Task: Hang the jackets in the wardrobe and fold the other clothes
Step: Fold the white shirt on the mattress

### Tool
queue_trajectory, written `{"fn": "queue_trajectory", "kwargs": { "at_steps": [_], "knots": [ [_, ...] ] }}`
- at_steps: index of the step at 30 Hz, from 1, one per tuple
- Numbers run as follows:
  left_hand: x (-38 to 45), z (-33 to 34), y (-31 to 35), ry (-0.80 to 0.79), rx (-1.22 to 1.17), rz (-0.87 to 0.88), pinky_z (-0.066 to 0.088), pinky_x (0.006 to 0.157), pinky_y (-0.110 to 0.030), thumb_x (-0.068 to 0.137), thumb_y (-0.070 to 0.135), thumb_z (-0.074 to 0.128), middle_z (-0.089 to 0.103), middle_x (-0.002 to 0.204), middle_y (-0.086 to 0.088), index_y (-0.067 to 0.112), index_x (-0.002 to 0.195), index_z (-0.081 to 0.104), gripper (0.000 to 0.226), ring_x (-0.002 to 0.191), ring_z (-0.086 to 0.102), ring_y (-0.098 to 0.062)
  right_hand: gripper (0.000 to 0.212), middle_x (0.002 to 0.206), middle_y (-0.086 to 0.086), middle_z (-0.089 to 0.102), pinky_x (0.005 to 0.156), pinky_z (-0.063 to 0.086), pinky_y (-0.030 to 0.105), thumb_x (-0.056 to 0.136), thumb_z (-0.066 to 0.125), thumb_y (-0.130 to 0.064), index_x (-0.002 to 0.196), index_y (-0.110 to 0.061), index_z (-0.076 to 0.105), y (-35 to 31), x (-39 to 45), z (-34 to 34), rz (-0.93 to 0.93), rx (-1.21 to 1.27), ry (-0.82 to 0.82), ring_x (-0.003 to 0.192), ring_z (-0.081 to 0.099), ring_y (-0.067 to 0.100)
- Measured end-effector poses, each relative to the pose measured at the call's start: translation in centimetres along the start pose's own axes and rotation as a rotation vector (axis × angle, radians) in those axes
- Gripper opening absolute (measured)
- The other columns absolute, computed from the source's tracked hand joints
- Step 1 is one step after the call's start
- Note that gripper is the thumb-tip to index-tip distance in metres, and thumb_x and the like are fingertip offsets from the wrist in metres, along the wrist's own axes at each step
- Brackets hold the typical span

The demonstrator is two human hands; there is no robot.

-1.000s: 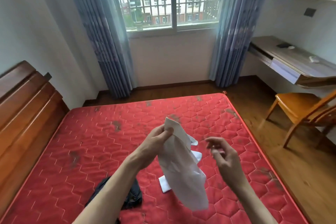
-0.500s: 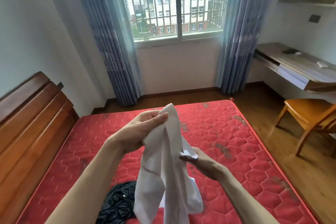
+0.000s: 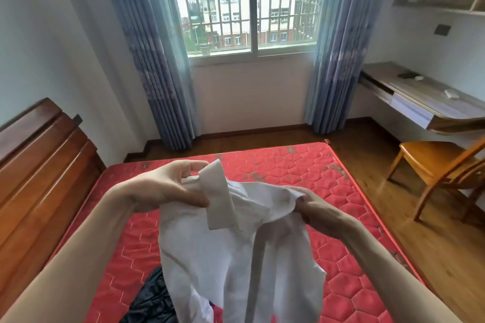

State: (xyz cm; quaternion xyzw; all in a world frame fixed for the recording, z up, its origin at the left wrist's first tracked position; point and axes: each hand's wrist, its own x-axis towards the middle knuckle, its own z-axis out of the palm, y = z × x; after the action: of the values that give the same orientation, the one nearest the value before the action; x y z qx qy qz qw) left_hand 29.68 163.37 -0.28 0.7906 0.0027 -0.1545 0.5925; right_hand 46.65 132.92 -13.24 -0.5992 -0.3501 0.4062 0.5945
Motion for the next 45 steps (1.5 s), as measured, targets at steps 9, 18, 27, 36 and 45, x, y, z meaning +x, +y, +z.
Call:
{"fn": "queue_trajectory", "kwargs": {
  "at_steps": [9,18,27,36,45],
  "knots": [
    [0.8,0.7,-0.2,-0.025,0.032,0.005,0.054,0.090,-0.049,0.090,0.005,0.080,0.070,0.113,-0.025,0.005,0.119,0.064,0.033,0.101,0.068,-0.038,0.042,0.129,0.007,0.073,0.107,0.054,0.045,0.089,0.082,-0.017,0.129,-0.021,0.072,2.0,-1.7,2.4,0.137,-0.176,-0.077,0.119,0.068,0.022],
    [0.3,-0.6,-0.1,-0.028,0.356,-0.021,0.060,0.091,-0.053,0.084,0.011,0.083,0.076,0.110,-0.011,0.021,0.119,0.072,0.038,0.103,0.074,-0.028,0.035,0.119,-0.002,0.074,0.086,0.057,0.030,0.094,0.080,-0.023,0.128,-0.022,0.070,-2.8,-2.4,-0.3,-0.057,-0.365,-0.112,0.108,0.071,0.015],
    [0.9,-1.0,-0.2,0.044,0.265,-0.012,0.064,0.088,-0.044,0.086,0.046,0.085,0.080,0.108,-0.004,0.023,0.107,0.083,0.031,0.104,0.077,-0.024,0.024,0.093,-0.008,0.069,0.069,0.059,0.034,0.086,0.082,-0.029,0.107,-0.021,0.073,-8.2,-1.5,-1.8,-0.314,-0.699,0.187,0.084,0.066,0.015],
    [4.1,-1.9,-1.6,0.413,0.331,0.230,0.043,0.068,-0.043,0.101,0.053,0.058,0.049,0.079,-0.005,0.014,0.072,0.064,0.049,0.071,0.049,-0.015,0.042,0.075,-0.008,0.067,0.061,0.056,0.049,0.087,0.067,-0.065,0.090,-0.024,0.059,-11.3,0.3,-7.5,-0.302,-1.312,0.307,0.066,0.066,0.020],
    [6.0,-2.9,-0.3,0.732,0.473,0.348,0.040,0.060,-0.040,0.103,0.046,0.059,0.046,0.065,0.007,0.017,0.075,0.053,0.041,0.062,0.043,-0.014,0.057,0.064,0.004,0.050,0.054,0.041,0.045,0.110,0.040,-0.055,0.074,-0.011,0.053,-13.0,0.8,-9.3,-0.443,-1.098,0.327,0.055,0.045,0.019]
  ]
}}
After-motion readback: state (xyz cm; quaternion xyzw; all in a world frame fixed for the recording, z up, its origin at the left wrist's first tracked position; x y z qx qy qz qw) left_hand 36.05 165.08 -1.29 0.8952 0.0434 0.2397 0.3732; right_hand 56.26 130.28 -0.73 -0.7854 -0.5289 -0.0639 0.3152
